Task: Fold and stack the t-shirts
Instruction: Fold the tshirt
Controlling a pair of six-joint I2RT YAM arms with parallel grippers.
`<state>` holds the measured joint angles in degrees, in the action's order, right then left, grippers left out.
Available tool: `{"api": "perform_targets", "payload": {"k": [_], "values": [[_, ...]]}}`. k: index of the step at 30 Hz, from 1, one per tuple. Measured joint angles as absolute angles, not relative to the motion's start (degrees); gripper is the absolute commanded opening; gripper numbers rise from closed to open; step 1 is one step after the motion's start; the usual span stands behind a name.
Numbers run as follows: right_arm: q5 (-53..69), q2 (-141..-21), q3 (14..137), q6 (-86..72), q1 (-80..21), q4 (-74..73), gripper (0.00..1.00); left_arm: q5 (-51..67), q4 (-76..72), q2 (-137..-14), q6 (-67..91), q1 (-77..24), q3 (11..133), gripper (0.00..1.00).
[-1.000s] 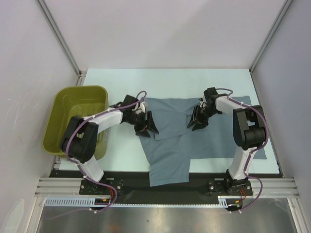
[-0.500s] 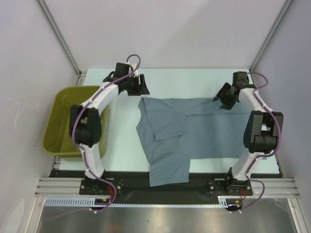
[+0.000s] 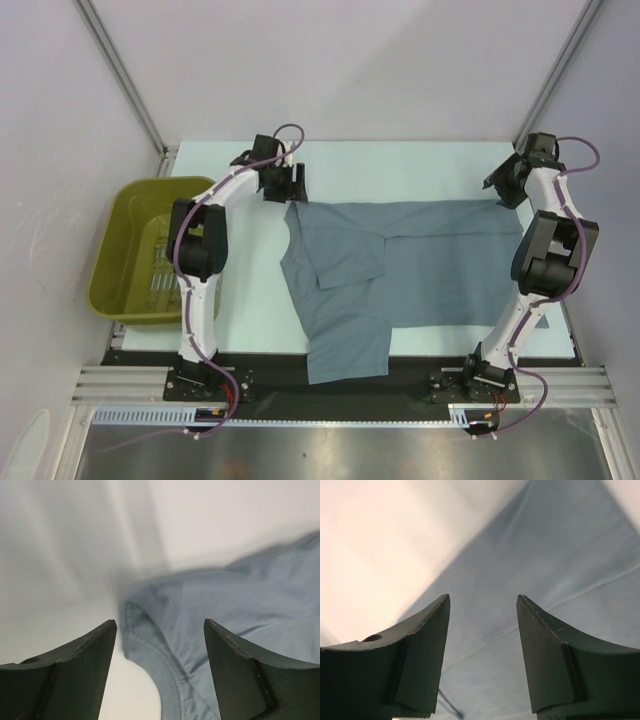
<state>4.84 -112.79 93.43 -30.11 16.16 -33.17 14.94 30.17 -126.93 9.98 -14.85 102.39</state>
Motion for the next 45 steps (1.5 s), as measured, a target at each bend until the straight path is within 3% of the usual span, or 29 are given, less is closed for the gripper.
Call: {"api": "perform_targets", "payload": {"k": [13,16,17,22,31,39,41,43,45], "values": [[5.21,-115.57,96.51,-28.40,16.47,-35.07,0.60,16.08,31.22,-133.14,9.91,-14.70,107.70,0.63],[6.07,-115.57,96.55,-28.42,16.49,-35.18,0.60,16.69,31.16,-133.97,10.00,-14.59,109.06,0.48],[6.35,-115.57,96.55,-28.42,16.51,-35.31,0.60,16.88,31.07,-134.30,9.98,-14.55,109.12,0.33],[7.11,-115.50,96.55,-28.40,16.51,-35.83,0.60,18.44,30.22,-135.44,10.48,-13.93,109.21,0.00],[7.11,-115.50,96.55,-28.40,16.69,-36.38,0.60,17.34,28.23,-135.98,12.03,-11.73,111.46,0.00],[7.16,-115.50,96.49,-28.40,16.73,-38.13,0.60,16.93,25.91,-140.40,14.63,-7.73,121.97,0.00],[7.18,-115.50,96.44,-28.40,16.73,-39.03,0.60,17.30,25.23,-141.73,15.35,-6.94,124.57,0.12],[7.20,-115.46,96.20,-28.38,16.67,-39.66,0.60,17.85,24.71,-142.69,16.03,-6.44,126.15,0.33],[7.35,-115.04,95.22,-28.36,16.58,-40.25,0.60,18.00,24.71,-143.00,16.40,-6.17,126.63,0.47]]}}
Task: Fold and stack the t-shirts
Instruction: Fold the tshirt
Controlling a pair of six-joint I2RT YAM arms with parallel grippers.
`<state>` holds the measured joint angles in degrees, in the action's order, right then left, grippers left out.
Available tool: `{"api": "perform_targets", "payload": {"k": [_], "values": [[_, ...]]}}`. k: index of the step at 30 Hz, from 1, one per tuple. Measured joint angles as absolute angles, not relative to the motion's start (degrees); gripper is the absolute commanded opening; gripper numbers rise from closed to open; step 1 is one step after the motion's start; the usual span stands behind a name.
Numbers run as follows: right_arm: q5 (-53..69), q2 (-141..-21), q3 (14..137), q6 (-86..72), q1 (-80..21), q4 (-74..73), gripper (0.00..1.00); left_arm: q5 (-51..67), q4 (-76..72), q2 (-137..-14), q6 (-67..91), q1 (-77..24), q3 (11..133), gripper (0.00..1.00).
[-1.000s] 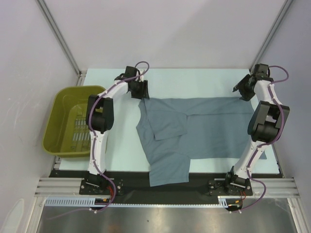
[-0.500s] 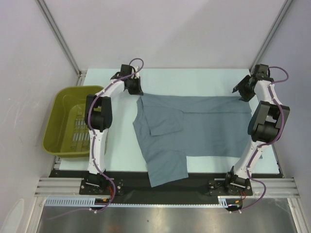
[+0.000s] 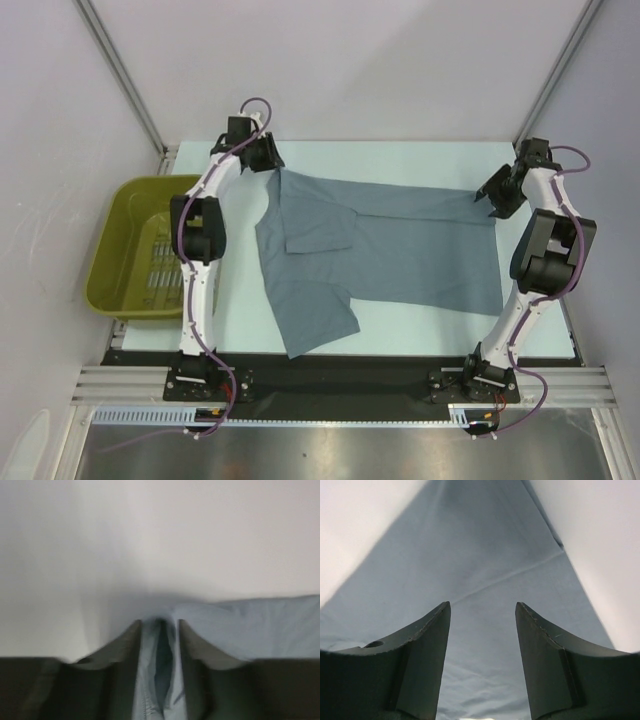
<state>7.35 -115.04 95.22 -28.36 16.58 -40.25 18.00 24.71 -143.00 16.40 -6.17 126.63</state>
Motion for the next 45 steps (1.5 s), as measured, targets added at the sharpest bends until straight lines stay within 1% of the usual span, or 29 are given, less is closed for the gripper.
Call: {"api": "perform_targets", "payload": {"k": [1,2,4,5,9,13,17,18,19,21,25,27,32,34,38,45], "values": [[7.40,-114.72,94.52,-28.36,16.53,-40.73,0.60,17.96,24.77,-143.00,16.38,-6.17,126.63,0.65],[7.42,-114.39,93.93,-28.36,16.32,-41.45,0.60,17.72,24.75,-142.93,16.03,-6.20,126.63,0.71],[7.35,-113.56,92.71,-28.18,16.03,-43.03,0.60,16.73,24.82,-142.65,15.92,-6.44,126.23,0.80],[7.29,-112.90,91.81,-28.01,15.86,-43.88,0.60,16.23,24.71,-141.86,15.84,-6.66,125.10,0.81],[6.33,-108.33,86.80,-27.11,14.35,-46.83,0.60,15.64,24.99,-136.20,15.94,-8.21,117.78,0.81],[5.78,-100.38,79.75,-26.92,11.11,-49.21,0.60,16.32,24.56,-127.50,16.03,-10.76,109.12,0.79],[6.09,-92.25,72.53,-26.94,6.26,-50.13,0.60,17.26,23.81,-116.53,16.03,-14.72,99.96,0.74],[6.74,-90.19,70.32,-26.96,4.95,-50.00,0.60,17.32,23.68,-113.99,16.03,-15.75,97.67,0.71],[7.31,-88.14,68.20,-26.98,3.88,-50.17,0.59,17.43,23.44,-110.50,16.08,-17.43,94.41,0.65],[8.78,-84.47,64.75,-27.00,3.16,-50.65,0.59,17.28,23.53,-103.98,16.58,-20.97,87.88,0.61],[10.90,-78.19,59.61,-26.98,3.53,-51.29,0.57,16.27,25.23,-89.73,19.09,-27.97,72.66,0.57],[11.62,-74.70,57.32,-27.11,3.31,-51.48,0.57,14.85,26.50,-82.30,21.17,-29.41,64.64,0.58],[13.43,-70.15,54.68,-27.59,1.37,-51.55,0.56,8.49,31.42,-68.01,28.36,-28.58,48.62,0.67],[14.09,-70.00,54.63,-27.79,0.38,-51.35,0.56,7.07,32.36,-65.91,31.81,-28.60,44.51,0.66],[14.90,-70.00,54.65,-27.90,-1.21,-50.72,0.55,3.64,33.98,-65.84,38.41,-29.41,37.10,0.66],[14.85,-70.00,54.68,-27.81,-1.41,-51.24,0.55,1.02,33.17,-64.82,46.30,-33.32,29.89,0.66]]}}
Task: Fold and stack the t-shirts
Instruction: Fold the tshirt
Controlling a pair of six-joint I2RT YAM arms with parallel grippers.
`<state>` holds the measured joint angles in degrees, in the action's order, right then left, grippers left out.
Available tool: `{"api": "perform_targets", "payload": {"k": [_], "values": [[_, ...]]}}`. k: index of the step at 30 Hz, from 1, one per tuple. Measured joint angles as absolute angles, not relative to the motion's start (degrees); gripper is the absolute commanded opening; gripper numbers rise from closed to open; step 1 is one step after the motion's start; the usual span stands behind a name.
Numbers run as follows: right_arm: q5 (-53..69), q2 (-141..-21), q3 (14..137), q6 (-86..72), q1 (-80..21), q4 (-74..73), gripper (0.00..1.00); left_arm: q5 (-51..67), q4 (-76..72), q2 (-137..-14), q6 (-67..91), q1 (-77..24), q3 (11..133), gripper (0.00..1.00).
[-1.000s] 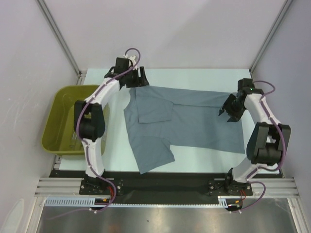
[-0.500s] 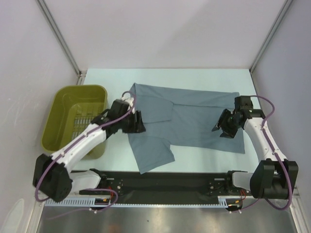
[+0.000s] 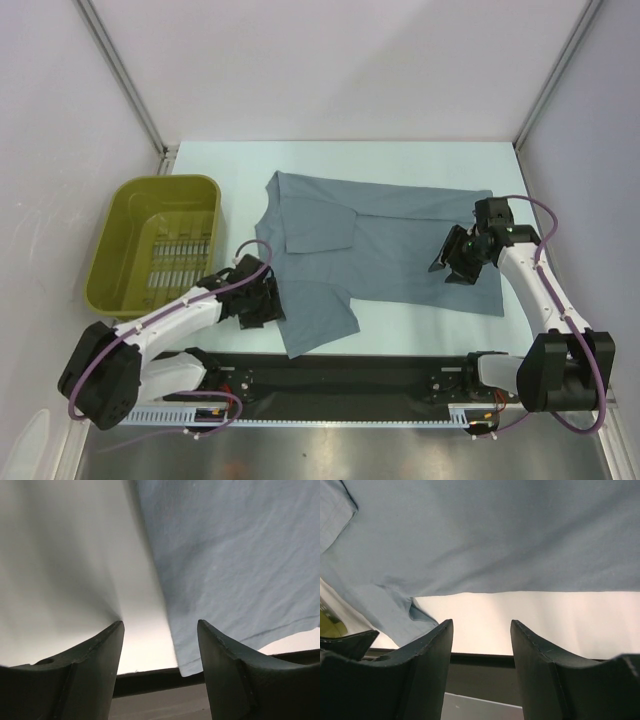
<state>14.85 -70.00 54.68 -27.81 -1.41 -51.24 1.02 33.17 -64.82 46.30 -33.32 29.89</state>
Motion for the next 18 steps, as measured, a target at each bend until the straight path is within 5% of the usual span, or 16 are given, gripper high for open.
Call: {"api": "perform_targets", "payload": {"k": [3,13,18], "values": [[14.57,-70.00,54.83,-27.86,-1.39,-51.70,0.55,1.17,31.05,-65.80,47.62,-33.54,29.87,0.55],[12.71,-71.59,56.86,-28.45,-1.08,-52.05,0.55,3.14,25.91,-69.01,51.44,-33.58,30.00,0.45],[12.01,-71.81,55.46,-28.45,1.21,-51.51,0.52,3.14,25.69,-70.04,51.48,-33.58,30.11,0.29]]}}
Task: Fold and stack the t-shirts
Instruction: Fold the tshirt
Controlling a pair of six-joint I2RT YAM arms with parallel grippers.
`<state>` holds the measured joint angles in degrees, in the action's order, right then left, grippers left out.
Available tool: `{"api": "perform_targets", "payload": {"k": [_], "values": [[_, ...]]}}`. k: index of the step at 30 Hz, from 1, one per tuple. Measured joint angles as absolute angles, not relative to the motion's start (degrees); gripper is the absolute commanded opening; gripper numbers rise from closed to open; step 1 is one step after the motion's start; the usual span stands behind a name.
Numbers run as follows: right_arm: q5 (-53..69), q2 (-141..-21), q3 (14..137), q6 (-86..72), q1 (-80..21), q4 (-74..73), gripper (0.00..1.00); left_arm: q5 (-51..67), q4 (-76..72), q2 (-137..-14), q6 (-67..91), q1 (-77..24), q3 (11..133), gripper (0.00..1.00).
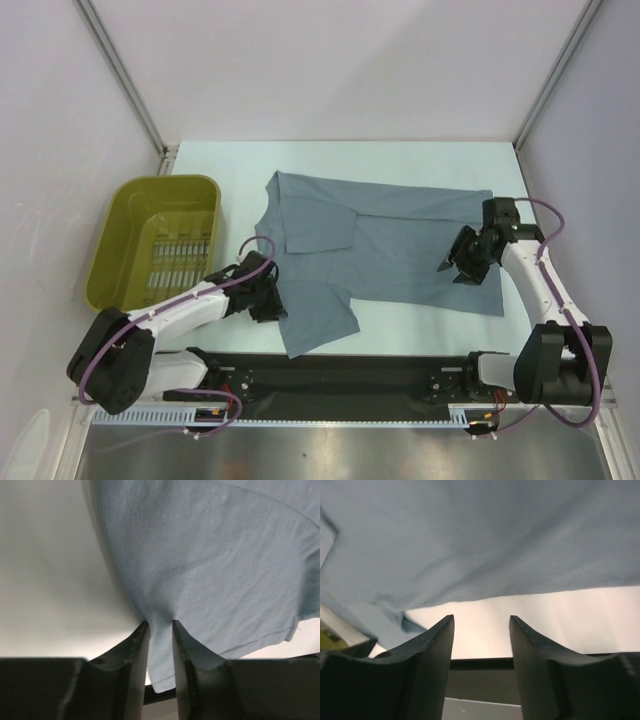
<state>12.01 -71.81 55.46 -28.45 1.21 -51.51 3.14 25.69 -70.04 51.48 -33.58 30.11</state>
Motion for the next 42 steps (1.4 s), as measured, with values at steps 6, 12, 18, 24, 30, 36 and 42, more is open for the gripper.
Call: {"api": "perform_targets", "payload": {"k": [6,12,18,24,30,36,42], "values": [[10.87,-71.40,47.64,-28.95,11.44,-50.17,0.42,2.81,25.76,-70.54,49.82,-33.58,30.11,0.01],[11.35,-71.48,42.00,-31.27,18.46,-49.17,0.43,3.14,25.34,-70.57,46.35,-33.61,30.22,0.00],[6.59,-73.10,41.87,-33.15,24.71,-48.80,0.50,3.16,24.05,-68.88,41.93,-33.63,30.17,0.00],[1.30,-76.07,41.93,-35.64,29.32,-46.92,0.53,3.44,20.88,-68.10,38.37,-33.63,30.13,0.00],[-1.96,-75.81,41.91,-36.34,32.93,-44.23,0.51,4.29,19.25,-68.14,35.24,-33.63,30.87,0.01],[-2.57,-76.03,41.67,-36.53,33.45,-42.06,0.43,5.34,18.24,-68.14,33.39,-33.63,31.00,0.00],[-2.20,-76.40,39.81,-37.80,33.56,-40.29,0.38,5.32,19.22,-68.14,32.38,-33.63,32.95,0.00]]}}
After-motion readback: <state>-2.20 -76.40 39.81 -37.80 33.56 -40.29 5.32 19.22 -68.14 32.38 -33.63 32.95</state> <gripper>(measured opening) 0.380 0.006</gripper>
